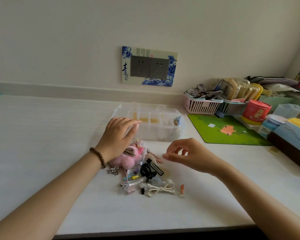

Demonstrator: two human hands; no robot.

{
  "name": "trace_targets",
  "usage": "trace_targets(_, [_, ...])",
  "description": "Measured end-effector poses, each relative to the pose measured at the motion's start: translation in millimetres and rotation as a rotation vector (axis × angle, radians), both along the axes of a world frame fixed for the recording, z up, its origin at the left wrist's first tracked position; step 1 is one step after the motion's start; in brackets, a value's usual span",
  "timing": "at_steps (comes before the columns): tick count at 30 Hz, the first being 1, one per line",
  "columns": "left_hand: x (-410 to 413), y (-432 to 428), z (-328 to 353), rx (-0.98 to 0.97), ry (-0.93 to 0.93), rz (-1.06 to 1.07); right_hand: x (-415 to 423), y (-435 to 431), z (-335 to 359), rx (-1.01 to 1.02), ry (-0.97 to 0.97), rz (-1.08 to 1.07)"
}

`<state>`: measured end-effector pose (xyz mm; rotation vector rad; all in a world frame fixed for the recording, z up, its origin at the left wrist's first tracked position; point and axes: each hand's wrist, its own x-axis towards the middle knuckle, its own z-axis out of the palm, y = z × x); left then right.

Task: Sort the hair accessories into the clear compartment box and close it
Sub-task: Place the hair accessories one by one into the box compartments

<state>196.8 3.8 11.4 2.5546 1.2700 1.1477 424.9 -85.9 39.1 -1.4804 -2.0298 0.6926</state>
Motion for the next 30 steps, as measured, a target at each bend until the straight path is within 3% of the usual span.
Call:
trace_targets(5, [0, -1, 0, 0.003, 0.001, -0.002, -3, -25, -8, -0.073, -0.004, 0.051])
trace_targets(11, [-1, -3, 0, -0.005, 0.01, -0.016, -8, -20, -15, -0.069, -0.049, -0.104])
trace_targets(17, [4, -15, 13, -0.008, -0.112, -0.184, -5, -13, -5, -0.208, 0.362, -0.137])
trace_targets(23, [22, -35, 20, -0.278, -0.066, -0.345, -8, 8, 20, -0.376, 0.892, -0.157])
trace_targets(27, [23, -36, 22, -0.194, -0.194, -0.294, -18, 17, 24, -0.418, 0.982, -0.083])
trace_targets(30, [21, -33, 22, -0.254, -0.351, -0.252, -22, 23, 24, -0.179, 0.869, -0.079])
